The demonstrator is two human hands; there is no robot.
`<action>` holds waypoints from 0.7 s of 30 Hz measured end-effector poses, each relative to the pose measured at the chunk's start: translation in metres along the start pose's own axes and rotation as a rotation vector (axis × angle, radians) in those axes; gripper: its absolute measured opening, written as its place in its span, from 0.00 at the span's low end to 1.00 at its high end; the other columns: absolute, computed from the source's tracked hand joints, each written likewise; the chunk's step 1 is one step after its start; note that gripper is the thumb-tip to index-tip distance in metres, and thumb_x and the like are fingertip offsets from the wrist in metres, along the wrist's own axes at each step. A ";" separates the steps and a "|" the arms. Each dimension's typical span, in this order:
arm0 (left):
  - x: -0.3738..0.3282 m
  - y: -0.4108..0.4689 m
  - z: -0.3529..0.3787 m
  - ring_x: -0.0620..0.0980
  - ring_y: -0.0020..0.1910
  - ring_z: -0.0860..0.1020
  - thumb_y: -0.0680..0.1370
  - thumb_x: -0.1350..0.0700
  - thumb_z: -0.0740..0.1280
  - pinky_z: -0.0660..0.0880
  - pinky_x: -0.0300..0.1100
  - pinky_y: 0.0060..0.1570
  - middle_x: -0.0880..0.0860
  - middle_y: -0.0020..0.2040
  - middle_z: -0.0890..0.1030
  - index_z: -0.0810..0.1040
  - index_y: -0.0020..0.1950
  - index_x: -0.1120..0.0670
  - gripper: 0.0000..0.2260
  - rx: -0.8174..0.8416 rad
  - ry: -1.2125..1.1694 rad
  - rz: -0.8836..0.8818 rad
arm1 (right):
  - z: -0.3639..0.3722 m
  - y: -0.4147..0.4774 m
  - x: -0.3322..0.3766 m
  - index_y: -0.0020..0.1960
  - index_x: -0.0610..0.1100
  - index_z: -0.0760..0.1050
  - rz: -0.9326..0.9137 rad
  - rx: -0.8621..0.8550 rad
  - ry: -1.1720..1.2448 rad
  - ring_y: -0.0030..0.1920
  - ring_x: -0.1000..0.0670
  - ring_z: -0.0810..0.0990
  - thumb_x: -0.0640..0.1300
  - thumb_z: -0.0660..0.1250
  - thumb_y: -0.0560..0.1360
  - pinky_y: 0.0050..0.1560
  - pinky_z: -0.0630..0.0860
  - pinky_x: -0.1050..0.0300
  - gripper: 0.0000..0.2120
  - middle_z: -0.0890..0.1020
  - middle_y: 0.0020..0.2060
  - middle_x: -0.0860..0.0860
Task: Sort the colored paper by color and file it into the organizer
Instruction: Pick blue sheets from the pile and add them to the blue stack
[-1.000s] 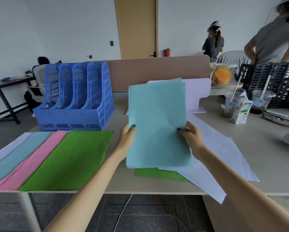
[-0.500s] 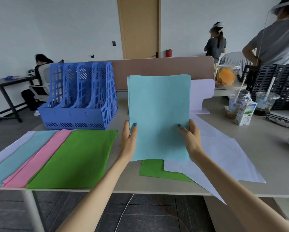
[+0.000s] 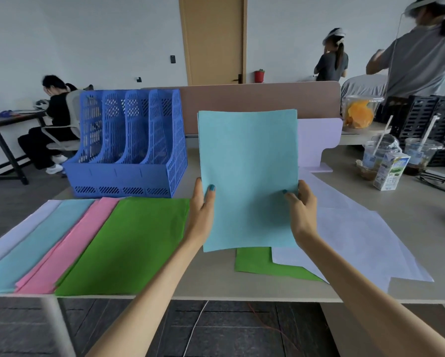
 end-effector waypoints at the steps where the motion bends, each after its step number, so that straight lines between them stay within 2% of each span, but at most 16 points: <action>1: 0.001 0.002 -0.006 0.33 0.69 0.52 0.84 0.54 0.54 0.50 0.25 0.65 0.46 0.77 0.54 0.50 0.78 0.55 0.25 0.006 -0.003 -0.010 | 0.006 0.001 0.000 0.46 0.33 0.68 0.003 0.003 0.007 0.39 0.50 0.67 0.40 0.60 0.67 0.40 0.64 0.54 0.12 0.72 0.39 0.35; 3: -0.005 0.005 -0.021 0.33 0.69 0.52 0.84 0.55 0.54 0.50 0.25 0.63 0.44 0.76 0.53 0.49 0.78 0.56 0.24 0.016 0.012 0.012 | 0.019 0.000 0.002 0.47 0.32 0.68 0.007 0.015 0.014 0.39 0.50 0.67 0.40 0.60 0.67 0.40 0.64 0.54 0.12 0.73 0.39 0.35; 5: -0.013 0.006 -0.040 0.34 0.71 0.52 0.84 0.55 0.54 0.50 0.27 0.65 0.43 0.75 0.54 0.49 0.78 0.55 0.24 0.009 0.045 0.055 | 0.036 -0.007 0.005 0.48 0.34 0.70 0.006 0.048 0.029 0.39 0.50 0.68 0.36 0.60 0.69 0.39 0.64 0.55 0.08 0.74 0.38 0.42; 7: -0.013 0.011 -0.065 0.28 0.68 0.55 0.84 0.56 0.55 0.51 0.24 0.65 0.40 0.74 0.56 0.51 0.77 0.54 0.23 0.010 0.058 0.063 | 0.056 -0.017 0.006 0.49 0.35 0.72 0.016 0.095 0.059 0.39 0.50 0.70 0.31 0.59 0.73 0.39 0.66 0.56 0.07 0.76 0.39 0.45; 8: -0.013 0.010 -0.078 0.27 0.67 0.56 0.83 0.55 0.55 0.52 0.25 0.66 0.39 0.74 0.57 0.53 0.77 0.53 0.23 0.015 0.060 0.057 | 0.066 -0.023 0.006 0.49 0.36 0.73 0.034 0.116 0.070 0.39 0.50 0.71 0.30 0.59 0.73 0.40 0.67 0.57 0.07 0.77 0.39 0.46; 9: -0.010 0.009 -0.093 0.29 0.69 0.57 0.83 0.53 0.57 0.53 0.31 0.70 0.41 0.75 0.59 0.55 0.77 0.54 0.23 0.018 0.060 0.031 | 0.076 -0.030 0.004 0.49 0.37 0.73 0.058 0.135 0.083 0.39 0.49 0.73 0.31 0.59 0.74 0.41 0.68 0.57 0.08 0.79 0.39 0.47; 10: -0.005 0.007 -0.107 0.36 0.72 0.60 0.82 0.51 0.59 0.56 0.41 0.73 0.45 0.75 0.62 0.59 0.76 0.53 0.23 0.028 0.051 -0.015 | 0.087 -0.037 0.001 0.49 0.38 0.74 0.083 0.153 0.101 0.40 0.49 0.74 0.31 0.59 0.74 0.42 0.69 0.57 0.08 0.80 0.40 0.48; 11: 0.001 0.003 -0.122 0.42 0.71 0.66 0.81 0.51 0.61 0.62 0.48 0.72 0.47 0.73 0.68 0.64 0.74 0.53 0.22 0.029 0.013 -0.062 | 0.098 -0.045 -0.002 0.49 0.38 0.74 0.108 0.168 0.127 0.41 0.49 0.75 0.31 0.58 0.74 0.43 0.70 0.56 0.09 0.80 0.41 0.48; 12: 0.006 -0.002 -0.137 0.46 0.67 0.72 0.80 0.54 0.63 0.68 0.51 0.67 0.49 0.68 0.75 0.70 0.70 0.52 0.18 0.033 -0.047 -0.120 | 0.109 -0.053 -0.005 0.50 0.37 0.74 0.131 0.175 0.146 0.41 0.48 0.75 0.30 0.58 0.74 0.44 0.70 0.56 0.09 0.80 0.41 0.47; 14: 0.017 -0.014 -0.163 0.53 0.60 0.79 0.77 0.57 0.66 0.74 0.53 0.60 0.51 0.59 0.81 0.76 0.63 0.52 0.15 0.062 -0.180 -0.259 | 0.131 -0.069 -0.012 0.51 0.37 0.74 0.171 0.181 0.174 0.42 0.48 0.76 0.29 0.57 0.75 0.44 0.71 0.56 0.10 0.81 0.41 0.47; 15: 0.022 -0.021 -0.176 0.55 0.59 0.79 0.75 0.56 0.68 0.74 0.55 0.60 0.53 0.57 0.82 0.78 0.62 0.52 0.15 0.077 -0.216 -0.334 | 0.144 -0.077 -0.013 0.51 0.37 0.74 0.184 0.187 0.189 0.42 0.48 0.77 0.29 0.57 0.75 0.45 0.72 0.56 0.11 0.81 0.41 0.47; 18: 0.037 -0.042 -0.214 0.57 0.58 0.79 0.72 0.55 0.69 0.73 0.55 0.61 0.56 0.58 0.82 0.79 0.61 0.55 0.18 0.137 -0.285 -0.512 | 0.178 -0.099 -0.017 0.52 0.35 0.75 0.214 0.204 0.212 0.44 0.47 0.77 0.28 0.57 0.74 0.48 0.72 0.53 0.11 0.80 0.43 0.44; 21: 0.045 -0.058 -0.247 0.58 0.59 0.79 0.74 0.56 0.67 0.75 0.52 0.57 0.57 0.60 0.81 0.77 0.64 0.57 0.18 0.160 -0.365 -0.622 | 0.210 -0.118 -0.017 0.50 0.40 0.75 0.243 0.212 0.228 0.44 0.47 0.77 0.28 0.57 0.74 0.46 0.72 0.55 0.12 0.80 0.43 0.46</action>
Point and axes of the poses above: each hand's wrist, its own y-axis towards the middle knuckle, its own z-axis out of the palm, x = y × z, the point moved 8 cm from there along y, towards the middle knuckle
